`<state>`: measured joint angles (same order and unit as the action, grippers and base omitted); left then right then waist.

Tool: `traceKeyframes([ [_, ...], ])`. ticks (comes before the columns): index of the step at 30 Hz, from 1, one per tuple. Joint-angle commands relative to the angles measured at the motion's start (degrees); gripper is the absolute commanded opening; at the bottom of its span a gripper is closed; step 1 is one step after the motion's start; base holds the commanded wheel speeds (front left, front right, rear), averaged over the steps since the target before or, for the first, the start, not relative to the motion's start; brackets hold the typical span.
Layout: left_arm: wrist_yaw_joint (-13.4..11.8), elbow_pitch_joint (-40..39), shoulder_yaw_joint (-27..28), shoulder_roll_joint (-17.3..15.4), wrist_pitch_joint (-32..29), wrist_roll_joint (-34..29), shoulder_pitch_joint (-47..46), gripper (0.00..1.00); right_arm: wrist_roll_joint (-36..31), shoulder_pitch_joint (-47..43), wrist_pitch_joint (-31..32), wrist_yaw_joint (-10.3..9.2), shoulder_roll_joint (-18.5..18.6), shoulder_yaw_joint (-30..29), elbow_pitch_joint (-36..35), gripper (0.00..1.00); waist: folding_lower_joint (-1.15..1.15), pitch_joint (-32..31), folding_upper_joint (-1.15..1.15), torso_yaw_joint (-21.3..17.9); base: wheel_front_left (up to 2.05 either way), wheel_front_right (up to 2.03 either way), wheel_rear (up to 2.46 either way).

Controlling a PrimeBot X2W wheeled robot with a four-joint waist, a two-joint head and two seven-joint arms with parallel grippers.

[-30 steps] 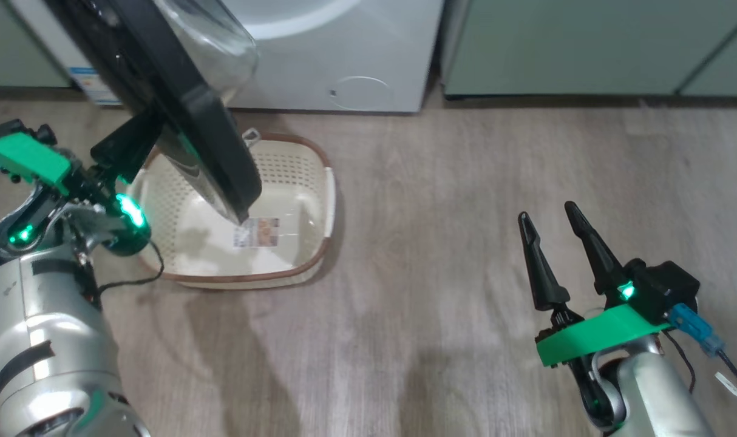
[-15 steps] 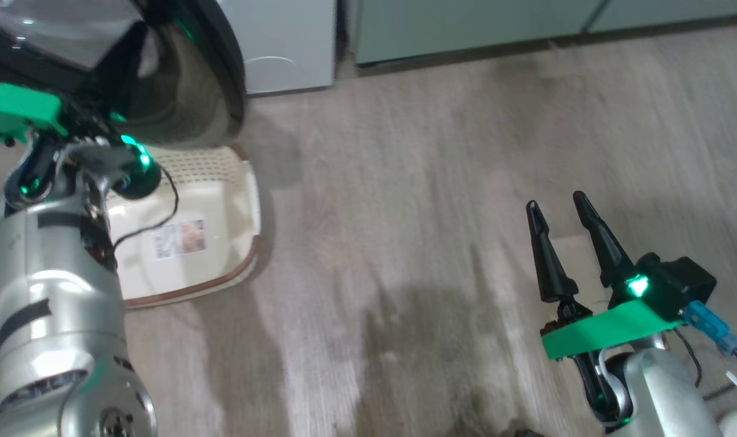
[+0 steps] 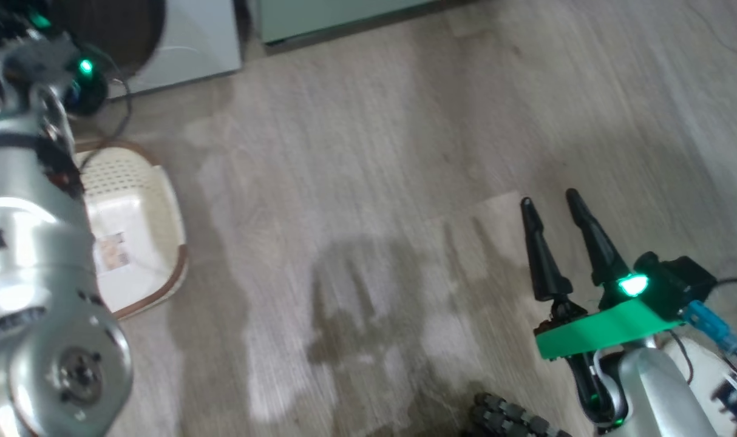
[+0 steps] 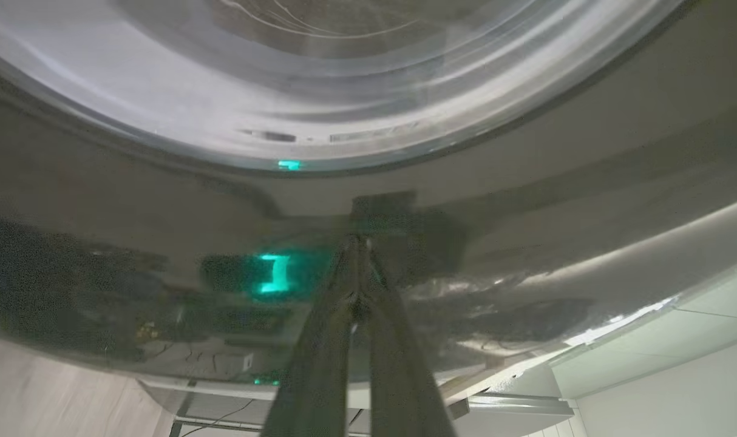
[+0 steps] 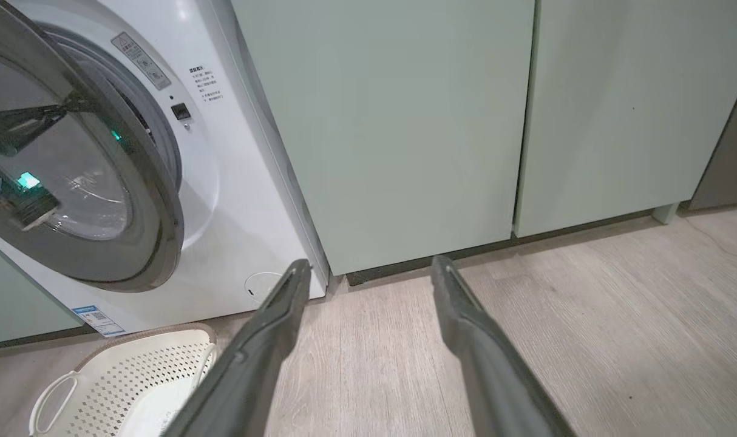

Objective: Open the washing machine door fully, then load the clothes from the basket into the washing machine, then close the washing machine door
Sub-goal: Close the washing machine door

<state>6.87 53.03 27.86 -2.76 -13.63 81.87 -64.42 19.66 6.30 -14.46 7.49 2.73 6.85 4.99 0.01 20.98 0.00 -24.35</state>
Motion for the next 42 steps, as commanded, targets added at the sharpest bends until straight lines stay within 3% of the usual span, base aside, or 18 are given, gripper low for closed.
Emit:
traceKeyframes([
  [1, 0.2, -0.6, 0.1, -2.7, 1.7, -1.2, -3.2, 0.00, 0.5, -0.3, -0.5, 0.00, 0.1, 1.5, -2.0, 1.00, -0.01, 1.2, 0.00, -2.1, 0.00, 0.00, 0.00],
  [10, 0.5, 5.5, -0.8, -4.2, 6.1, -3.1, -8.3, 0.00, 1.4, -0.6, -0.5, 0.00, 0.1, 1.7, -1.8, 1.00, -0.01, 1.1, 0.00, -4.0, 0.00, 0.00, 0.00],
  [22, 0.6, 3.7, -4.3, -1.6, 1.3, -2.6, -2.5, 0.00, -0.4, -0.3, -0.5, 0.00, 0.1, -1.2, -1.6, 1.00, -0.01, -2.6, 0.00, 1.4, 0.00, 0.00, 0.00],
  [28, 0.6, -0.3, -12.5, -0.3, -4.6, -4.6, 7.6, 0.00, -2.0, -0.8, -0.5, 0.00, 0.1, -3.4, -0.6, 1.00, -0.01, -7.3, 0.00, 6.8, 0.00, 0.00, 0.00],
  [33, 0.6, -9.2, -24.4, -0.2, -4.2, -11.3, 19.0, 0.00, -2.9, -1.5, -0.5, 0.00, 0.1, -3.8, 0.5, 1.00, -0.01, -11.9, 0.00, 11.0, 0.00, 0.00, 0.00],
  [37, 0.6, -18.1, -37.2, -4.3, 2.7, -22.2, 28.9, 0.00, -3.6, -2.2, -0.5, 0.00, 0.1, -4.2, 1.1, 1.00, -0.01, -15.4, 0.00, 14.1, 0.00, 0.00, 0.00],
  [42, 0.6, -22.9, -46.4, -10.0, 15.2, -31.2, 36.7, 0.00, -4.7, -3.7, -0.5, 0.00, 0.1, -4.7, 1.7, 1.00, -0.01, -19.6, 0.00, 18.0, 0.00, 0.00, 0.00],
])
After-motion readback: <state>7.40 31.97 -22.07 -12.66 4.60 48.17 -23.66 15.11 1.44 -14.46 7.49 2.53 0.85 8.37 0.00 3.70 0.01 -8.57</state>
